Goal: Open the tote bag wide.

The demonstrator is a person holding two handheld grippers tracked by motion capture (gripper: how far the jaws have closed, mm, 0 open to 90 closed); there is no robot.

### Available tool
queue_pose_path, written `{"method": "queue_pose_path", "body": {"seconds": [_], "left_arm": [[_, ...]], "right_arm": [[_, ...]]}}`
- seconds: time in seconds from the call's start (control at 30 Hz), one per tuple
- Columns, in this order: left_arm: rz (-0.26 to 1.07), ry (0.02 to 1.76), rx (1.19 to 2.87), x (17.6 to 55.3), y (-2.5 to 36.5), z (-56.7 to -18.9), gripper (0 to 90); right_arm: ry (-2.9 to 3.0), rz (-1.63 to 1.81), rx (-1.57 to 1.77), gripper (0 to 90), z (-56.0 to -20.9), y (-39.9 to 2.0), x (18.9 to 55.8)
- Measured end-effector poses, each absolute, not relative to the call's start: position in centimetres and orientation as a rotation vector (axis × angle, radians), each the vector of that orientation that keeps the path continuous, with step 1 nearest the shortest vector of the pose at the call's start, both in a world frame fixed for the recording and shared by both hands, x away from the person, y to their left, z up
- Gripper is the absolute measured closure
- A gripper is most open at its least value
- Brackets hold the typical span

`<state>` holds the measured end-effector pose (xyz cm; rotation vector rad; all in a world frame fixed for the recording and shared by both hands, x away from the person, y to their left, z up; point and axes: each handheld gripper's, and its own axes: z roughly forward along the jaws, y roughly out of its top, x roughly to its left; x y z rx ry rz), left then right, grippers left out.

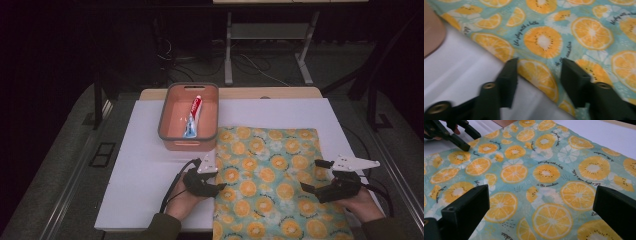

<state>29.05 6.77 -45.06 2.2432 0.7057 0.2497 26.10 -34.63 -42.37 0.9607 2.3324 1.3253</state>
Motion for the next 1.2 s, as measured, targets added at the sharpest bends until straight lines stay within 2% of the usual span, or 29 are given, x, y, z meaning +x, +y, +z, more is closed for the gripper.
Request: {"method": "queue_pose_path", "body": {"seconds": [0.03,0.07,0.1,0.17,0.37,0.87,0.9,0.93,0.97,1.0,1.03,1.07,1.13,1.2], "left_arm": [[0.251,0.702,2.240,29.0,6.8,-45.1,61.0],[0.246,0.708,2.234,29.1,6.7,-45.1,73.0],[0.231,0.698,2.231,29.1,6.7,-45.1,80.1],[0.215,0.683,2.229,29.2,6.5,-45.1,88.9],[0.233,0.681,2.226,30.2,6.0,-44.7,89.8],[0.308,0.741,2.183,36.3,4.7,-45.1,89.3],[0.319,0.750,2.179,36.2,4.7,-45.1,80.0],[0.330,0.756,2.175,36.1,4.8,-44.9,80.0],[0.328,0.761,2.171,36.0,4.9,-44.6,73.0],[0.329,0.774,2.164,35.7,5.1,-44.2,65.1],[0.320,0.784,2.154,35.4,5.3,-43.8,51.9],[0.315,0.788,2.152,35.0,5.5,-43.4,51.9],[0.309,0.786,2.152,33.9,6.0,-42.8,38.7],[0.286,0.792,2.156,32.7,6.4,-42.5,33.8]], "right_arm": [[2.330,1.326,0.963,0.4,-42.4,-34.6,26.1],[2.327,1.329,0.962,0.4,-42.4,-34.7,26.1],[2.325,1.329,0.963,0.4,-42.3,-34.7,26.1],[2.321,1.332,0.966,0.4,-42.3,-34.7,26.1],[2.305,1.341,0.972,0.4,-42.2,-34.9,26.1],[2.304,1.338,0.977,0.4,-42.3,-34.9,26.1],[2.303,1.338,0.977,0.4,-42.2,-34.9,26.1],[2.303,1.338,0.977,0.4,-42.2,-34.9,26.1],[2.301,1.339,0.978,0.4,-42.2,-34.9,26.1],[2.300,1.340,0.974,0.4,-42.2,-35.0,26.0],[2.299,1.340,0.974,0.4,-42.2,-35.0,26.0],[2.299,1.340,0.974,0.4,-42.2,-35.0,26.0],[2.298,1.340,0.974,0.4,-42.2,-35.0,26.0],[2.298,1.341,0.972,0.4,-42.2,-35.0,26.0]]}}
